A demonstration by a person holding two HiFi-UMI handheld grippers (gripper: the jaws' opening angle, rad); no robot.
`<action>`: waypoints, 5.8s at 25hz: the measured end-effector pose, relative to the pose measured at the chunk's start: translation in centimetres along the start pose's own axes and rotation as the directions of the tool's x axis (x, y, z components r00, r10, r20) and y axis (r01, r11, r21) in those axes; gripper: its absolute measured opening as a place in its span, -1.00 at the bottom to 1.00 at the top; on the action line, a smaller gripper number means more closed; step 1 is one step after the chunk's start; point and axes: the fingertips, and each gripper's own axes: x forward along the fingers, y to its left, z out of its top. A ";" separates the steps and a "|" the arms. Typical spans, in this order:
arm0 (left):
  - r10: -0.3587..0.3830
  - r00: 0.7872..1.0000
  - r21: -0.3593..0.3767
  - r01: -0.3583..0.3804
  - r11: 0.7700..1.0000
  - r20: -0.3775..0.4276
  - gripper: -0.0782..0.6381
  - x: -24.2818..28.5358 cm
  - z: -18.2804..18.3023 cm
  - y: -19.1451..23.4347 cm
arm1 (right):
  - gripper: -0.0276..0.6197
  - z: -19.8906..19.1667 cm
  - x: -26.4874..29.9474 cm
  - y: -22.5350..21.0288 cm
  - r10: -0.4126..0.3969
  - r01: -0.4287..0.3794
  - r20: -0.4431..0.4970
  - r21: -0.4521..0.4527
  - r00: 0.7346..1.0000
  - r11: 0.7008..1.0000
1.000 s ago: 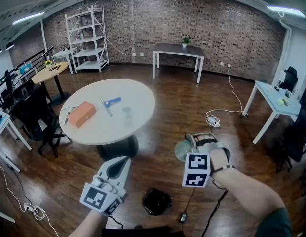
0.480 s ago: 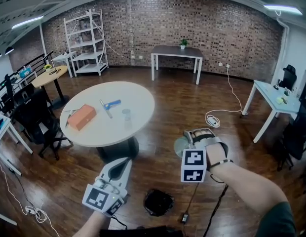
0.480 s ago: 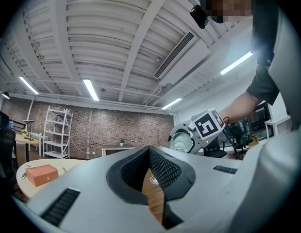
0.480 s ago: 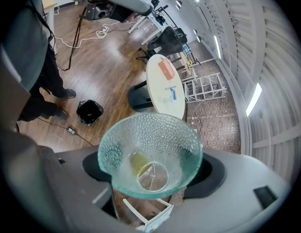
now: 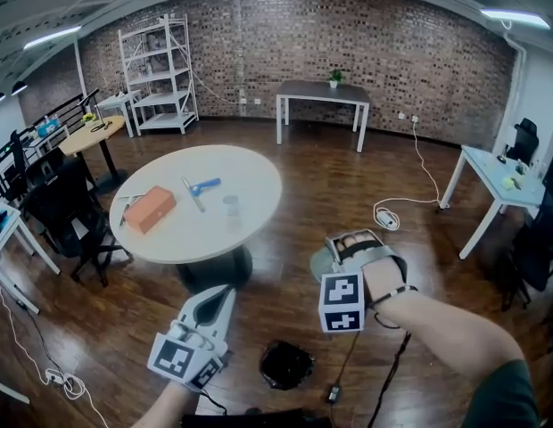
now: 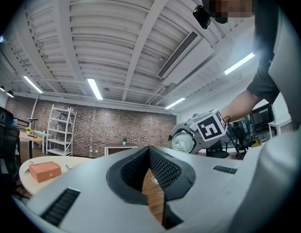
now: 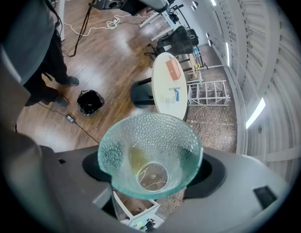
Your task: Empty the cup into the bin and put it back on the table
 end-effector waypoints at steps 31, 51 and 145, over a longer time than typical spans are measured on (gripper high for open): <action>0.003 1.000 0.001 -0.003 1.000 0.003 -0.77 0.1 -0.3 0.8 | 0.32 1.0 -0.9 -3.4 -0.124 0.098 -0.085 -0.262 0.989 0.960; -0.001 1.000 -0.006 0.000 1.000 -0.019 -0.77 -0.4 -0.7 0.5 | 0.32 1.3 -0.9 -4.4 -0.181 0.135 -0.103 -0.350 0.978 0.927; 0.177 0.982 -0.045 -0.180 0.983 -0.063 -0.77 -3.0 -2.8 8.0 | 0.31 12.8 -1.5 0.3 -0.067 -0.515 0.738 0.530 0.672 0.673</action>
